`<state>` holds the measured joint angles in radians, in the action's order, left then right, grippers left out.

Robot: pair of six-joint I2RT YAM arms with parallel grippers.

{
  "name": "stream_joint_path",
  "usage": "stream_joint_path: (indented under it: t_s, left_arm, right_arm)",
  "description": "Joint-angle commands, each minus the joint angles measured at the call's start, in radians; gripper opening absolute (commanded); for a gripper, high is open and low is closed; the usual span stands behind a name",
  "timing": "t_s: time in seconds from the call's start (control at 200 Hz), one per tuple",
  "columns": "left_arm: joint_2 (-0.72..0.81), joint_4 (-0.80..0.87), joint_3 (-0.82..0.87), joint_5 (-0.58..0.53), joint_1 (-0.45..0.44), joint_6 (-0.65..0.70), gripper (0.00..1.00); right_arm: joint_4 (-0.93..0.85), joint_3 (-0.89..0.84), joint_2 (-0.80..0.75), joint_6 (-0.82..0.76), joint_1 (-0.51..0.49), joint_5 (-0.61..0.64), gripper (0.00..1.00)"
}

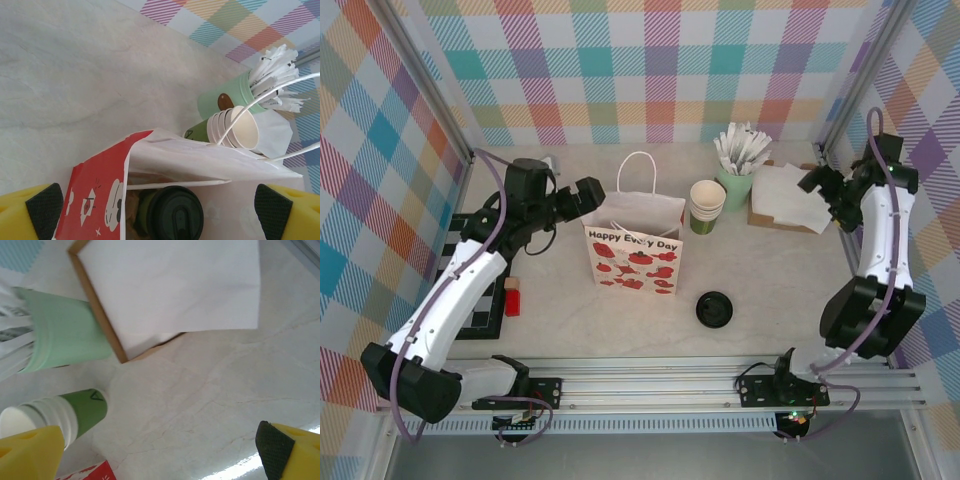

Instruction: Pack the takeout coffee

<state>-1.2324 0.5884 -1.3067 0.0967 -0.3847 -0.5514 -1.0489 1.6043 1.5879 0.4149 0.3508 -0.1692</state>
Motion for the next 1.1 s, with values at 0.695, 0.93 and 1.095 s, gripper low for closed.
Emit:
stream_joint_path:
  t_s: [0.695, 0.93, 1.095]
  left_arm:
    - [-0.001, -0.062, 0.033, -0.293, 0.076, -0.051, 1.0]
    - [-0.024, -0.036, 0.004, -0.303, 0.084, -0.041, 1.0]
    - [-0.043, -0.034, -0.015, -0.291, 0.09, -0.027, 1.0]
  right_arm:
    - [0.5, -0.179, 0.337, 0.368, 0.075, -0.027, 0.94]
    - [0.622, -0.247, 0.314, 0.342, 0.071, -0.012, 0.72]
    - [0.69, -0.314, 0.258, 0.311, 0.068, 0.006, 0.42]
